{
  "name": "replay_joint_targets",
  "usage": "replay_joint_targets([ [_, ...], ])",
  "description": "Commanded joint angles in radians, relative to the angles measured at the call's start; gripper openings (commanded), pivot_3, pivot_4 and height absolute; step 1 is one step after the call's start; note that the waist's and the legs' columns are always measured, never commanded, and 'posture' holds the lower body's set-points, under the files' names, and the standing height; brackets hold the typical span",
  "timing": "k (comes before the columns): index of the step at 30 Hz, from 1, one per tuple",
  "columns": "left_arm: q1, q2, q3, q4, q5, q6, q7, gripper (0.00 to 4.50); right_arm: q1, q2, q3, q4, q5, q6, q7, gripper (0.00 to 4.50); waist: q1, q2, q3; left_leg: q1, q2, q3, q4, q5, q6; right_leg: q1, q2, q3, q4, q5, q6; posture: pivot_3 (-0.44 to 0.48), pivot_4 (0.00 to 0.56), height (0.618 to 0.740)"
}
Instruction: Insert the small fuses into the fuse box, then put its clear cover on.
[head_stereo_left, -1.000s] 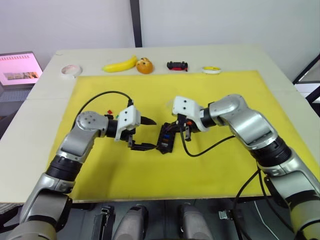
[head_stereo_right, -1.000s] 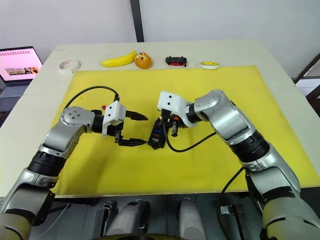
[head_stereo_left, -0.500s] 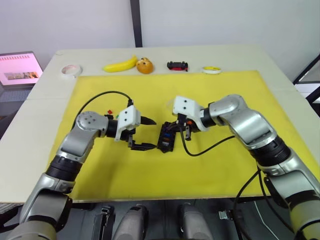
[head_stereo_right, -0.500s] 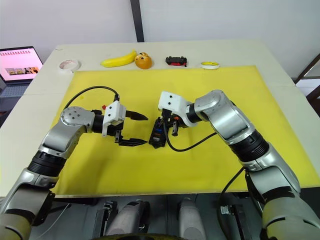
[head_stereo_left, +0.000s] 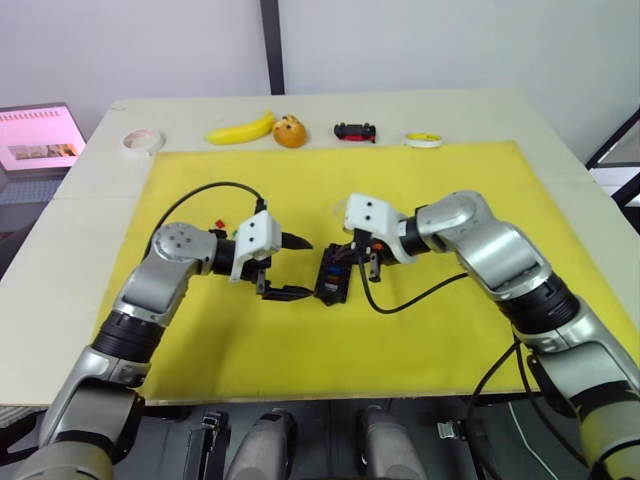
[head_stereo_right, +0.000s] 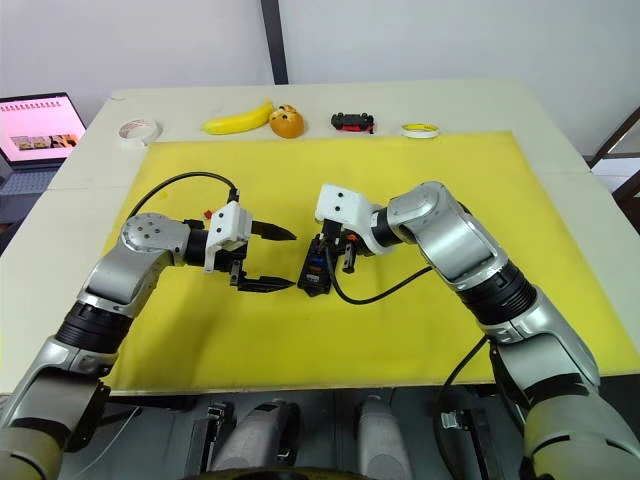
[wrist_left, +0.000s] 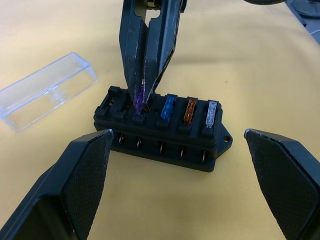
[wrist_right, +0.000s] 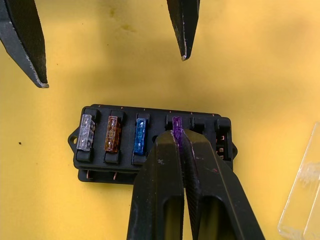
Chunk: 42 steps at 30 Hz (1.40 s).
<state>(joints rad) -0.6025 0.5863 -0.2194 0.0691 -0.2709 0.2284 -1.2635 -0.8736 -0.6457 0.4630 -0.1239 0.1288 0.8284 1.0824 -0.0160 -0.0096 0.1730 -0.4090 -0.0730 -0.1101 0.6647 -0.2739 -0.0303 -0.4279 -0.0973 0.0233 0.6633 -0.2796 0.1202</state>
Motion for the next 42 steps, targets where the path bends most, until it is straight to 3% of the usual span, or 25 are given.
replay_joint_targets([
  [1,-0.010,-0.001,0.023,-0.023,-0.015,-0.009,0.001,4.44,0.001,-0.011,0.003,-0.019,-0.016,-0.005,0.000,0.00,0.000,0.000,0.000,0.000,0.000,0.000,0.000,0.000,0.000,0.000,0.000,0.000,0.000,0.000,0.000,0.000,0.150,0.740],
  [26,-0.016,-0.008,0.020,-0.015,-0.010,-0.016,-0.002,4.44,0.014,-0.025,-0.005,-0.053,-0.015,-0.006,0.007,0.00,0.001,0.000,0.000,0.000,0.000,0.000,0.000,0.000,0.000,0.000,0.000,0.000,0.000,0.000,0.000,0.000,0.150,0.740],
  [29,-0.016,-0.008,0.019,-0.015,-0.008,-0.018,-0.002,4.50,-0.001,-0.018,-0.030,-0.066,-0.001,0.007,0.002,0.97,0.000,0.000,0.000,0.000,0.000,0.000,0.000,0.000,0.000,0.000,0.000,0.000,0.000,0.000,0.000,0.000,0.150,0.740],
  [32,-0.019,-0.006,0.020,-0.003,-0.004,-0.030,-0.006,4.50,-0.042,-0.019,-0.055,-0.076,0.008,0.023,0.000,2.45,0.000,0.000,0.000,0.000,0.000,0.000,0.000,0.000,0.000,0.000,0.000,0.000,0.000,0.000,0.000,0.000,0.150,0.740],
  [42,-0.021,-0.018,0.014,-0.001,-0.009,-0.039,-0.004,4.50,-0.006,-0.026,-0.135,-0.108,0.065,-0.020,0.001,2.45,0.001,0.000,0.000,0.000,0.000,0.000,0.000,0.000,0.000,0.000,0.000,0.000,0.000,0.000,0.000,0.000,0.150,0.740],
])
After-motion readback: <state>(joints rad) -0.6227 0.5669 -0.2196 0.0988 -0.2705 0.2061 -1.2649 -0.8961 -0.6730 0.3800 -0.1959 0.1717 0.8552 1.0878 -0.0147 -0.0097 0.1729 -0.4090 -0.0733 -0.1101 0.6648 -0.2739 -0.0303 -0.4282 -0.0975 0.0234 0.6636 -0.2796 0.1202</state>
